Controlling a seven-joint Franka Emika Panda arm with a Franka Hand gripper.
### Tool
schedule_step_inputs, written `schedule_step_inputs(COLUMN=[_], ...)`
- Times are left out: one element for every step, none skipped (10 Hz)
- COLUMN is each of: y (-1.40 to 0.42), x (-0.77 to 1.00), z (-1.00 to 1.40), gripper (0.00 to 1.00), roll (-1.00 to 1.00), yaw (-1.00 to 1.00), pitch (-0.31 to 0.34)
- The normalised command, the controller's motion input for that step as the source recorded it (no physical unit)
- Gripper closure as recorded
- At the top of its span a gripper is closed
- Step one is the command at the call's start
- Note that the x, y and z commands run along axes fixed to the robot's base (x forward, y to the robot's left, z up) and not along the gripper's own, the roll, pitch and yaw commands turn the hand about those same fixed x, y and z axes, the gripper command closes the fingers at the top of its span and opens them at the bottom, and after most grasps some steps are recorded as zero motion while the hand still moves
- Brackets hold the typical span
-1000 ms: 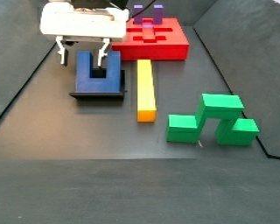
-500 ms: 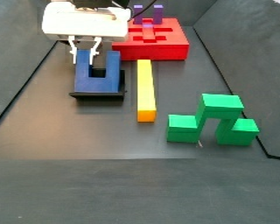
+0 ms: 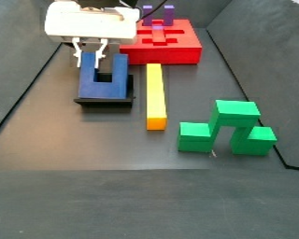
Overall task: Pick up the blue object. Move up. Place the blue object on the fixture. Regrasp the blue object. Move to above the board. Insert the blue object.
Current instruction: Regrasp the blue object.
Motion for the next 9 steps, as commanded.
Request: schedule_step_inputs(y=[0.0, 0.0, 0.0, 0.0, 0.0, 0.0, 0.0, 0.0, 0.0], x=[0.0, 0.0, 0.0, 0.0, 0.0, 0.0, 0.0, 0.0, 0.0], z=[0.0, 0.0, 0.0, 0.0, 0.0, 0.0, 0.0, 0.0, 0.0], gripper=[1.0, 1.0, 1.0, 1.0, 1.0, 1.0, 1.0, 1.0, 1.0], roll=[0.0, 0.0, 0.0, 0.0, 0.0, 0.0, 0.0, 0.0, 0.0], yaw=[0.0, 0.0, 0.0, 0.0, 0.0, 0.0, 0.0, 0.0, 0.0], pitch=[0.0, 0.0, 0.0, 0.0, 0.0, 0.0, 0.0, 0.0, 0.0])
